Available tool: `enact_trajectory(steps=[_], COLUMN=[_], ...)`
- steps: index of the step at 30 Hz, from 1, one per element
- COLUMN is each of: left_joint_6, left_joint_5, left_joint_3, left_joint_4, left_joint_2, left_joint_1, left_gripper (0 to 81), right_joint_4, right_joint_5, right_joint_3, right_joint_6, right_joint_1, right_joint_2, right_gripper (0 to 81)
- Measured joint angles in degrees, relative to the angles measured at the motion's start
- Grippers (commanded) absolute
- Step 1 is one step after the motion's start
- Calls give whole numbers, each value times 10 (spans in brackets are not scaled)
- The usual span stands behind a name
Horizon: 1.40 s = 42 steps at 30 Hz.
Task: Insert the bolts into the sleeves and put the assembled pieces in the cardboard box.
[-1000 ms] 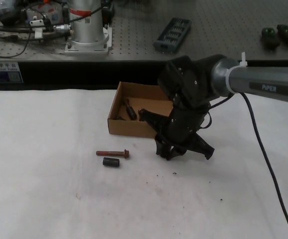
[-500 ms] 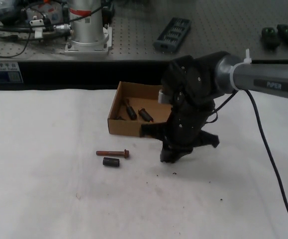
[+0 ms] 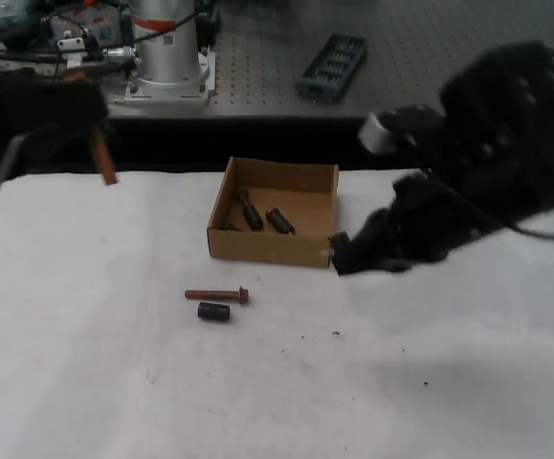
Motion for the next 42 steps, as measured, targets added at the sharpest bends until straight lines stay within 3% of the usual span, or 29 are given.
enact_trajectory(steps=[5,10,15,20,26,36,42], left_joint_6=[-24,-104,-135,-153,-156,-120,-81], left_joint_5=[44,54,56,82,103,103,102], left_joint_3=[0,1,1,1,1,46,78], left_joint_4=[-92,-253,-293,-316,-326,-329,-329], left_joint_2=[97,226,255,279,282,282,282], left_joint_1=[0,0,0,-23,-98,-120,-120], left_gripper=[6,6,6,6,6,6,6], right_joint_4=[-169,-295,-452,-513,-557,-607,-618], right_joint_5=[-102,-140,-143,-147,-149,-151,-149], right_joint_3=[229,333,411,429,429,405,348], right_joint_6=[-5,-8,-33,-47,-38,2,9], right_joint_1=[-4,-4,-4,-4,-4,-4,36], right_joint_2=[-100,-119,-119,-119,-85,-45,-15], right_gripper=[49,49,49,49,49,49,49])
